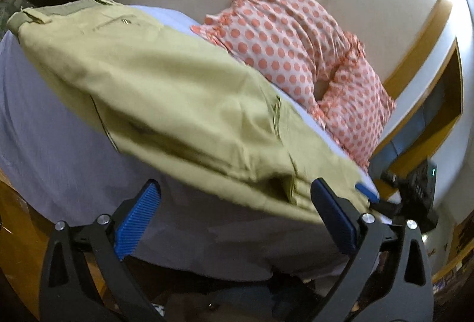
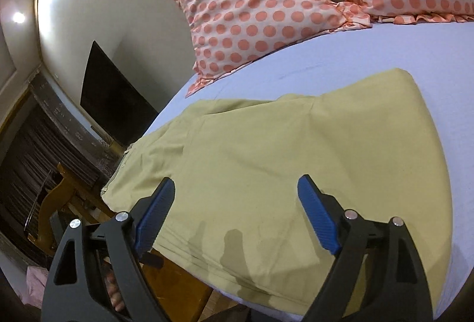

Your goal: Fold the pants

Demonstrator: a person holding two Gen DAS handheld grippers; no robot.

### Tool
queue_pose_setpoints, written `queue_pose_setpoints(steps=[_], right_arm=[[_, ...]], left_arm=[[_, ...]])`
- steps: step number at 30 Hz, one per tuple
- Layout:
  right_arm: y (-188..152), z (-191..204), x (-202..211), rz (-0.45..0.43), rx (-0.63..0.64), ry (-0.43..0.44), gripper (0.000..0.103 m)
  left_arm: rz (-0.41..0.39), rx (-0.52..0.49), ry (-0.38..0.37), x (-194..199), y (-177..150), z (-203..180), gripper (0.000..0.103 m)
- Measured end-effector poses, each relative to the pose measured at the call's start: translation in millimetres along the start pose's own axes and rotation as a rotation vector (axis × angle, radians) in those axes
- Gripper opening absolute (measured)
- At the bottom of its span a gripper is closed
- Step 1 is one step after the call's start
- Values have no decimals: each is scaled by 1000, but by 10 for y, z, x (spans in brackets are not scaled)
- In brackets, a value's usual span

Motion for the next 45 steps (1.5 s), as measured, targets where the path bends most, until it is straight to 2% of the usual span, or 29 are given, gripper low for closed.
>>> queue_pose_setpoints(steps=[4,7,10,13,14,15,17,19,20,21,22,23,25,26,28,29,31,32,35,37,40,41,43,45], right_arm=[[-10,37,9,-10,18,4,87],[-24,20,6,-16,14,-1,87],[-28,-12,-7,-18,1,0,87],[-30,-28,6,-27,2,0,87],[-30,-36,12,-29,2,2,87],[-29,-43,14,-30,0,5,87],[-24,-68,24,-33,-11,13,88],[-9,-102,34,-39,-20,17,88],[0,-126,50,-44,-26,18,88],[10,-149,69,-50,-31,20,88],[22,-175,94,-58,-34,20,88],[34,-218,128,-69,-37,15,88],[59,-304,189,-88,-46,2,88],[79,-375,234,-103,-58,-9,88],[116,-526,336,-133,-91,-35,88],[142,-652,419,-158,-120,-57,88],[174,-854,563,-201,-167,-92,88],[192,-991,668,-231,-199,-117,88],[224,-1306,945,-285,-279,-166,88],[225,-1466,1073,-302,-319,-182,88],[230,-1621,1176,-302,-356,-182,88],[240,-1638,1165,-289,-353,-173,88],[293,-1634,1079,-253,-342,-148,88],[326,-1591,908,-189,-327,-121,88]], left_arm=[[-61,49,-38,120,219,28,101],[-102,69,-25,172,397,83,101],[-137,136,49,192,614,284,100],[-211,251,129,300,857,603,95],[-240,305,161,349,944,752,91],[-254,342,172,375,999,858,82],[-270,405,174,393,1102,1016,73],[-246,410,236,372,1166,1115,48],[-225,405,285,356,1187,1155,21],[-203,394,338,357,1210,1182,15],[-188,368,364,363,1238,1138,14],[-171,314,408,348,1296,1042,13],[-146,105,496,270,1481,619,12],[-138,16,512,211,1562,377,12],[-119,-178,488,14,1667,-266,12],[-109,-321,464,-152,1655,-741,12],[-86,-524,389,-425,1484,-1436,13],[-69,-594,341,-540,1357,-1702,13],[67,-820,93,-1041,529,-2594,14],[172,-915,8,-1285,-7,-2809,14],[393,-1013,-39,-1661,-856,-2753,14],[429,-1050,-36,-1715,-1085,-2694,17],[391,-1154,11,-1668,-1260,-2663,21],[370,-1192,2,-1536,-1290,-2694,31]])
Point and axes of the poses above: each gripper's, at about its wrist camera, not at the fingertips, and x roughly against the way its jaws point, z to its left, y to its top, the point moved 8 cm from there along -x, roughly the way its jaws point, and after that the axes turned 6 degrees about -y, right-handed, at the moved point
